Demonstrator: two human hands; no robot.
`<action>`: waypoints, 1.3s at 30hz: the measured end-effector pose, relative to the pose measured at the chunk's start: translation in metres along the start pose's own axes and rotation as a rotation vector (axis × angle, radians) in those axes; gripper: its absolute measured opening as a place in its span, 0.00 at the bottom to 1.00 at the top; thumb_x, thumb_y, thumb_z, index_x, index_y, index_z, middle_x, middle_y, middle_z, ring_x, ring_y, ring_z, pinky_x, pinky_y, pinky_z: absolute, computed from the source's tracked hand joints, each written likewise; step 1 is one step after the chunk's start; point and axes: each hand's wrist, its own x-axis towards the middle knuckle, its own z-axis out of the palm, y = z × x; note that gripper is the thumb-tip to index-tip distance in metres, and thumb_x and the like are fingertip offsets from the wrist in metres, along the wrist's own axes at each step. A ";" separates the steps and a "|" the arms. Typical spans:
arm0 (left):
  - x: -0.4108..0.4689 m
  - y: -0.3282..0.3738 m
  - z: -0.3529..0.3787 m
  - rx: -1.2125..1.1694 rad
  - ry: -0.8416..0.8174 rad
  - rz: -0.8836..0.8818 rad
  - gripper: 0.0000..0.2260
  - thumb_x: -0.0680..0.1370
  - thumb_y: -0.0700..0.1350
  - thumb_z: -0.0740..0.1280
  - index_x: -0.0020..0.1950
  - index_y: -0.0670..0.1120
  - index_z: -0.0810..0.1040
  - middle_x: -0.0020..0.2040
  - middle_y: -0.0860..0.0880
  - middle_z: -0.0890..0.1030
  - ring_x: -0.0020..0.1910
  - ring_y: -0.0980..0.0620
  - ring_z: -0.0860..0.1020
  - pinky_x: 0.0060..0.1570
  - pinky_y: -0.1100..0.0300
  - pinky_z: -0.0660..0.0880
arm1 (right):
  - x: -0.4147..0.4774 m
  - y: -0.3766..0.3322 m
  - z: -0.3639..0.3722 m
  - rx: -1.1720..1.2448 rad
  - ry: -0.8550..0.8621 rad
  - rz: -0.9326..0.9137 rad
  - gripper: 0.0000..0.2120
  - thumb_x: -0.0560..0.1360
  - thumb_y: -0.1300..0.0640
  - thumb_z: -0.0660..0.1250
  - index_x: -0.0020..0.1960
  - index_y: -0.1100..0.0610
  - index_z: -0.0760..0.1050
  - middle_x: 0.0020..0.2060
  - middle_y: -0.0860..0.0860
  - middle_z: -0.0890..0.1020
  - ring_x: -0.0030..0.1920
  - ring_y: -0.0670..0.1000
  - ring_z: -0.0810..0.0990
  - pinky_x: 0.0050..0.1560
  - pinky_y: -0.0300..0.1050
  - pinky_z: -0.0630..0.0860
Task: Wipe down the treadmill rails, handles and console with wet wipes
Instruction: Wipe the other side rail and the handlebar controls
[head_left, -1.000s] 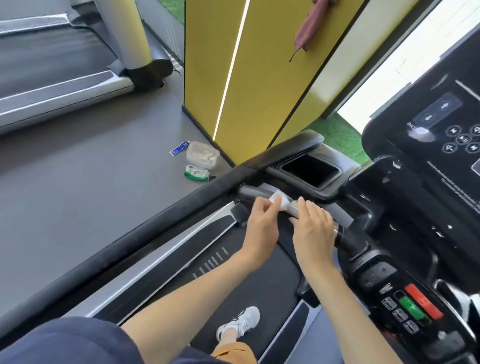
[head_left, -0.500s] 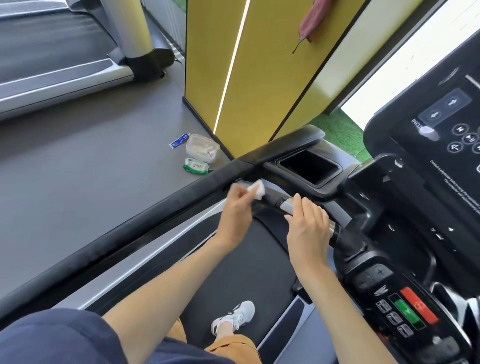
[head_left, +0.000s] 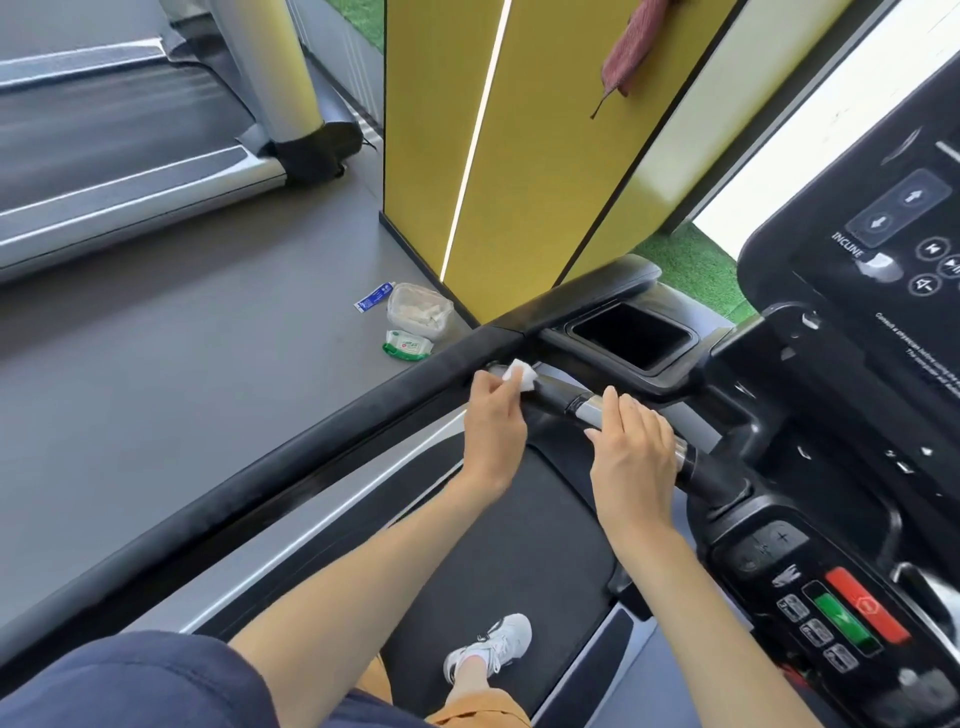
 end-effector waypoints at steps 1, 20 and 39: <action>-0.007 0.009 0.003 0.015 -0.077 0.112 0.12 0.79 0.34 0.60 0.60 0.40 0.78 0.42 0.46 0.69 0.38 0.51 0.68 0.39 0.60 0.67 | 0.000 -0.001 -0.001 0.003 0.004 0.001 0.26 0.63 0.66 0.79 0.59 0.69 0.76 0.47 0.60 0.81 0.48 0.61 0.81 0.53 0.55 0.77; 0.089 0.041 -0.018 0.668 -0.744 0.226 0.07 0.77 0.35 0.57 0.46 0.37 0.75 0.51 0.41 0.71 0.51 0.41 0.72 0.47 0.51 0.70 | 0.000 -0.003 -0.002 -0.021 -0.016 0.003 0.27 0.63 0.65 0.79 0.60 0.69 0.75 0.45 0.60 0.80 0.47 0.60 0.80 0.53 0.56 0.77; 0.016 0.030 0.006 0.323 -0.219 0.289 0.11 0.72 0.32 0.63 0.51 0.42 0.80 0.43 0.48 0.69 0.39 0.50 0.69 0.35 0.59 0.64 | -0.001 -0.002 0.004 -0.070 -0.010 -0.004 0.27 0.64 0.68 0.78 0.61 0.69 0.74 0.46 0.59 0.80 0.48 0.59 0.80 0.55 0.55 0.76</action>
